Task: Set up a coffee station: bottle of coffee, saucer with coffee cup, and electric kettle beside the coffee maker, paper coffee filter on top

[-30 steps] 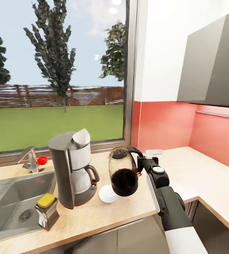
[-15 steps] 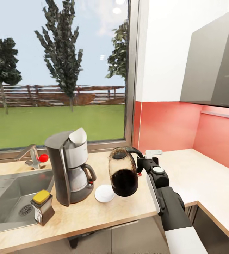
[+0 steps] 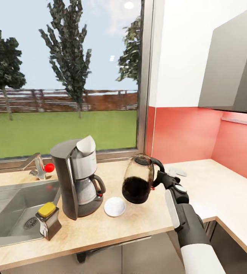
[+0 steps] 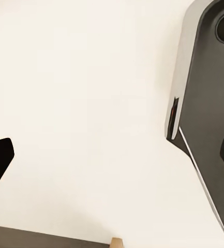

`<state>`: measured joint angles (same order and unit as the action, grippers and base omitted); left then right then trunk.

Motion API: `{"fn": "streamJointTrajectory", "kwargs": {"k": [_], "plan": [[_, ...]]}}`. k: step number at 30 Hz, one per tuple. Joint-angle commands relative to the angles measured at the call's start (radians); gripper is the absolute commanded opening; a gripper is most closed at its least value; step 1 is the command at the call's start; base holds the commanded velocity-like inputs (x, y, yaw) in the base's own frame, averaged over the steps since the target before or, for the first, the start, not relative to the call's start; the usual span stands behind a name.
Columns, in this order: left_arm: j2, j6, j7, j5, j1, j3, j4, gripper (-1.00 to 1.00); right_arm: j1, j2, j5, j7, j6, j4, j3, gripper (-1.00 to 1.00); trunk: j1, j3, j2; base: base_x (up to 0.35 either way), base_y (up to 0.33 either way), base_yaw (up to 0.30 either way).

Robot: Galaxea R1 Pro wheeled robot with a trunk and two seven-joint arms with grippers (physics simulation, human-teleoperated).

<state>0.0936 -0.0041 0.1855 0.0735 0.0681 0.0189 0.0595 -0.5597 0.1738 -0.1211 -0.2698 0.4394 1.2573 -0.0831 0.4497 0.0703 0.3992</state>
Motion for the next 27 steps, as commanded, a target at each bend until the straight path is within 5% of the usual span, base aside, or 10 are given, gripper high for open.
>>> {"fn": "streamJointTrajectory", "kwargs": {"k": [1, 7, 13, 16, 27], "plan": [[0.0, 0.0, 0.002, 0.008, 0.001, 0.003, 0.002, 1.0, 0.0, 0.001, -0.02, -0.025, -0.012, 0.001, 0.0, -1.0, 0.0, 0.0, 0.001, 0.0, 0.0, 0.01], [0.0, 0.0, 0.002, 0.008, 0.001, 0.002, 0.002, 1.0, 0.0, 0.001, -0.019, -0.112, -0.03, -0.001, 0.001, -1.0, 0.0, 0.0, 0.001, 0.026, 0.0, 0.002], [0.0, 0.001, 0.002, 0.008, 0.001, 0.001, 0.002, 1.0, 0.0, 0.001, -0.005, -0.2, -0.027, 0.007, 0.129, -1.0, 0.0, 0.0, 0.001, 0.155, 0.0, 0.0], [0.0, 0.0, 0.002, 0.008, 0.001, 0.002, 0.002, 1.0, 0.0, 0.001, 0.012, -0.234, -0.028, 0.008, 0.158, -1.0, 0.0, 0.0, 0.001, 0.014, 0.0, 0.0], [0.0, 0.0, 0.002, 0.008, 0.001, 0.003, 0.002, 1.0, 0.0, 0.001, 0.014, -0.245, -0.031, 0.003, 0.168, -1.0, 0.0, -0.001, 0.001, 0.001, 0.0, 0.0]]}}
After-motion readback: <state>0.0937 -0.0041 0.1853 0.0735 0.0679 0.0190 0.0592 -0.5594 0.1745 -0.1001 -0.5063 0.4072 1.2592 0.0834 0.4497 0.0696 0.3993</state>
